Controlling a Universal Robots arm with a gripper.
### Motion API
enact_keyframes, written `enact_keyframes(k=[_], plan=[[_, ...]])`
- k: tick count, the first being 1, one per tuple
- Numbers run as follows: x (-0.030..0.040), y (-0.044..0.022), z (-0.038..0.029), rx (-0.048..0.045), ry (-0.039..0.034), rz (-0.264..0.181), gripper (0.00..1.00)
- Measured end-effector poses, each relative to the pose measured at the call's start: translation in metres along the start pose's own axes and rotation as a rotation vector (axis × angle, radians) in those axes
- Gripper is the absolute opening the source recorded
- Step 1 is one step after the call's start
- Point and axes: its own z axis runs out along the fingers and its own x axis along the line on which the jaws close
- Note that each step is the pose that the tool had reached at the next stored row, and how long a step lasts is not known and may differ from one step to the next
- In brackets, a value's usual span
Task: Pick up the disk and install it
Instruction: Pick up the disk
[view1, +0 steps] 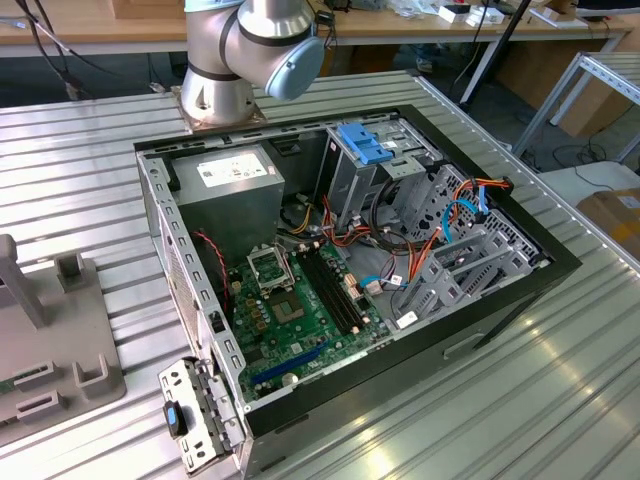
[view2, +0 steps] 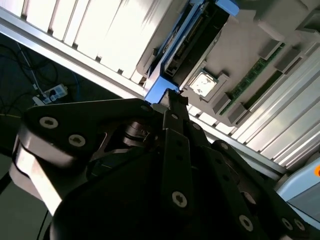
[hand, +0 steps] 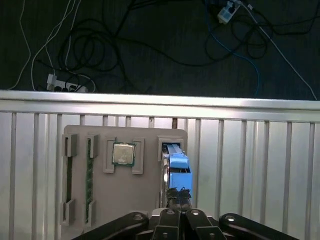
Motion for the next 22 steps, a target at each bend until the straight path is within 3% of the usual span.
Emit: enact_keyframes(k=[14,17,19,22], plan=[[-0.0027,0.0028,0.0055,0.0,0.0007,0.011,0.11],[-0.0027,0.0028,0.0056,0.0,0.0007,0.011,0.3],[-0.0024,0.0029,0.0057,0.0002,0.0006,0.011,0.54],[-0.0022,0.0029,0.0056,0.0,0.0007,0.011,0.66]])
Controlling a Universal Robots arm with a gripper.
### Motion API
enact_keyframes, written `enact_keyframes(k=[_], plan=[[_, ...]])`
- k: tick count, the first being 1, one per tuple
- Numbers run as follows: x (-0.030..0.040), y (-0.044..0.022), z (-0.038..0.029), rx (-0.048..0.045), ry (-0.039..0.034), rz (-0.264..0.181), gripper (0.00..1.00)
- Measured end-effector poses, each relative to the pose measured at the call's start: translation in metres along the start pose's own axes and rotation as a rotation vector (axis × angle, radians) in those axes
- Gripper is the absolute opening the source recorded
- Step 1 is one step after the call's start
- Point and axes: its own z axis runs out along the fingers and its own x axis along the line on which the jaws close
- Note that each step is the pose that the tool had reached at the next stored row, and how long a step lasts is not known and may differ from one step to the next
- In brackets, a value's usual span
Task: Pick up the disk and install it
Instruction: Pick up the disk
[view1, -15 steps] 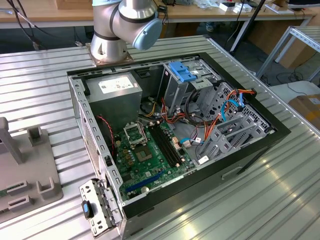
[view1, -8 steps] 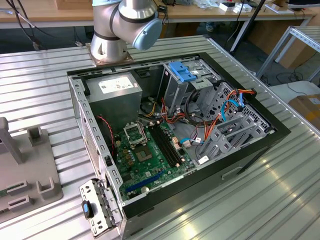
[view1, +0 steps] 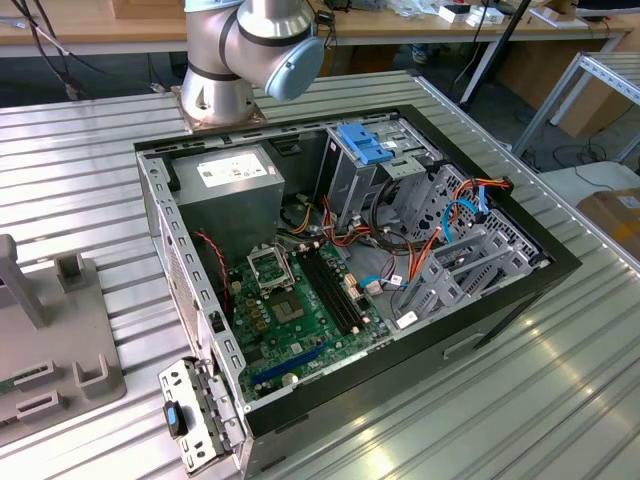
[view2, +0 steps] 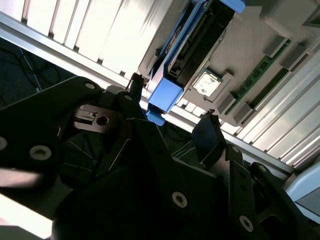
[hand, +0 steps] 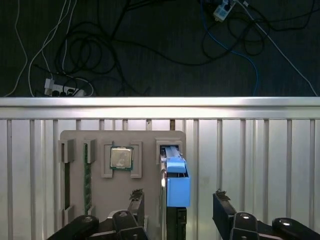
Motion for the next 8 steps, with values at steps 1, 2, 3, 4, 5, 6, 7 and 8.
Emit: enact_keyframes(k=[1,2,3,4,5,6,7,8], plan=[[0.0,0.0,0.0005,0.0002,-0.0001,0.0,0.66],[0.0,0.0,0.0039,0.0001,0.0,0.0,0.66],[0.0,0.0,0.0073,0.0001,0.0,0.0,0.66],[0.0,0.0,0.0092,0.0001,0.0,0.0,0.66],[0.0,0.0,0.0117,0.0,0.0,0.0,0.66],[-0.0001,-0.0001,0.0151,0.0,0.0,0.0,0.66],[-0.0001,-0.0001,0.0188,0.0001,0.0,0.0,0.66],[-0.0001,-0.0001,0.0211,0.0001,0.0,0.0,0.66]])
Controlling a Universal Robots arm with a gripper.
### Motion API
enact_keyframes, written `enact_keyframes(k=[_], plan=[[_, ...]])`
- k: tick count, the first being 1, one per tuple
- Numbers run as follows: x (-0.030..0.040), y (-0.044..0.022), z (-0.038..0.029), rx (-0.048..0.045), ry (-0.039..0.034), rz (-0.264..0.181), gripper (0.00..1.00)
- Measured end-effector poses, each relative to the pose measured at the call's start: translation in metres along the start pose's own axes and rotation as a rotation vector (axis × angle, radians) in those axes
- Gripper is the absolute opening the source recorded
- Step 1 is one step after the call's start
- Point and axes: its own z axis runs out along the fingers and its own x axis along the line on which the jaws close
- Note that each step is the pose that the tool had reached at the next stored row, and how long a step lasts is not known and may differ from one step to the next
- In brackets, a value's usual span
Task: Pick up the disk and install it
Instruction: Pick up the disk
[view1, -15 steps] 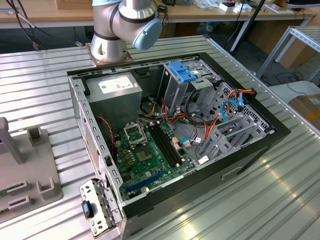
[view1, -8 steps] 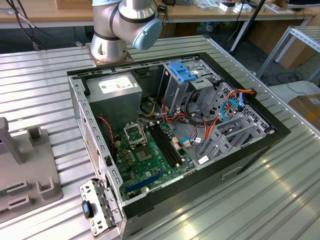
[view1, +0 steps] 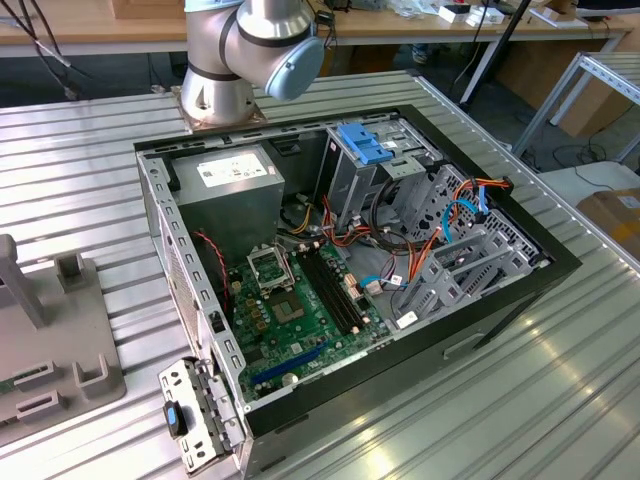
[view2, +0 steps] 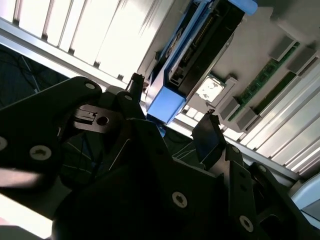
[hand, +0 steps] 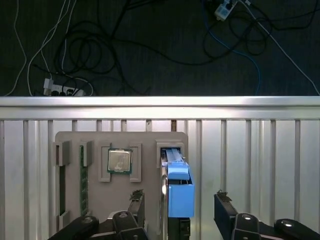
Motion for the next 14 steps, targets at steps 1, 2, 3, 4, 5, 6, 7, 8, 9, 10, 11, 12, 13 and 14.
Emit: enact_keyframes(k=[1,2,3,4,5,6,7,8,9,10,11,12,13,14], plan=[[0.0,0.0,0.0013,0.0,0.0,0.0,0.66],[0.0,0.0,0.0028,-0.0001,0.0,0.0,0.66],[0.0,0.0,0.0056,0.0,0.0,0.0,0.66],[0.0001,0.0,0.0076,-0.0001,0.0,0.0,0.66],[0.0001,0.0,0.0098,-0.0001,0.0,0.0,0.66],[0.0002,-0.0001,0.0122,0.0,0.0,0.0,0.66],[0.0002,-0.0001,0.0141,0.0,0.0,0.0,0.66],[0.0003,-0.0001,0.0173,-0.0001,0.0,0.0,0.66],[0.0003,-0.0001,0.0196,0.0,0.0,0.0,0.66],[0.0003,-0.0001,0.0196,-0.0002,0.0001,0.0,0.66],[0.0003,-0.0001,0.02,-0.0001,0.0001,0.0,0.66],[0.0003,-0.0001,0.0219,0.0012,-0.0001,-0.001,0.66],[0.0003,0.0,0.0224,0.0041,-0.0027,-0.003,0.66],[0.0003,0.0012,0.0226,0.0062,-0.0037,-0.003,0.66]])
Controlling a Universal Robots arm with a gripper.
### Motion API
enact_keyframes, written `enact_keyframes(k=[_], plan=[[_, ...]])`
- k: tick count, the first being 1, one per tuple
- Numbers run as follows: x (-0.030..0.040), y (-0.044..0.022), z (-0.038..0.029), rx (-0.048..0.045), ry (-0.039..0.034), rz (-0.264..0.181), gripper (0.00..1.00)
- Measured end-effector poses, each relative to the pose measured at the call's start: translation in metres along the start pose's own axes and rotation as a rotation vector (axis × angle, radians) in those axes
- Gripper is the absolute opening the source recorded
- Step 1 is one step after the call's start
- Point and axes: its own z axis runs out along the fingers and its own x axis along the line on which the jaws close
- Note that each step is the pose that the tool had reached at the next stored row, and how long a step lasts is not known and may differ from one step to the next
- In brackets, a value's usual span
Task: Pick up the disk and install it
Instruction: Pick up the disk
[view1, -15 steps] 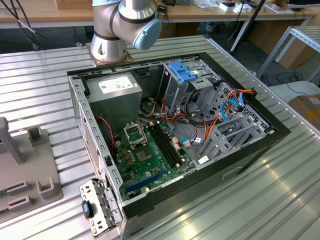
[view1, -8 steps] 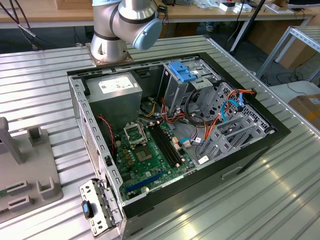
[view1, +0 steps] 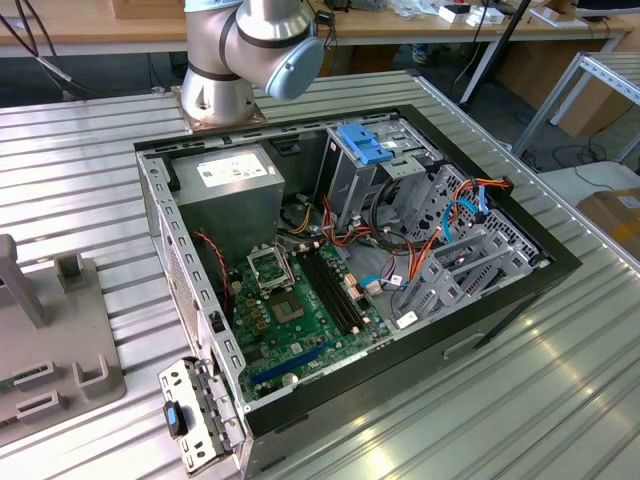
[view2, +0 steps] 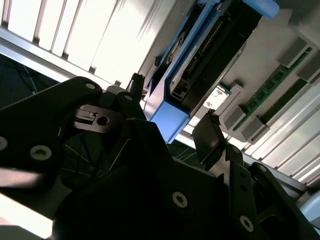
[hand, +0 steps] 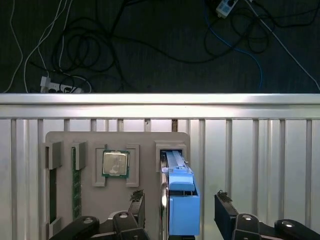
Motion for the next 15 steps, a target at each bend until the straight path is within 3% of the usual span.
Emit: enact_keyframes(k=[9,10,13,14,15], plan=[[0.0,0.002,0.0028,0.0018,0.0001,-0.001,0.66],[0.0,0.002,0.0028,0.0018,0.0001,-0.001,0.58],[0.0,0.0019,0.0028,0.0019,0.0,-0.001,0.56],[0.0,0.002,0.0028,0.0019,0.0,-0.001,0.49],[0.0,0.002,0.0028,0.0019,0.0,-0.001,0.49]])
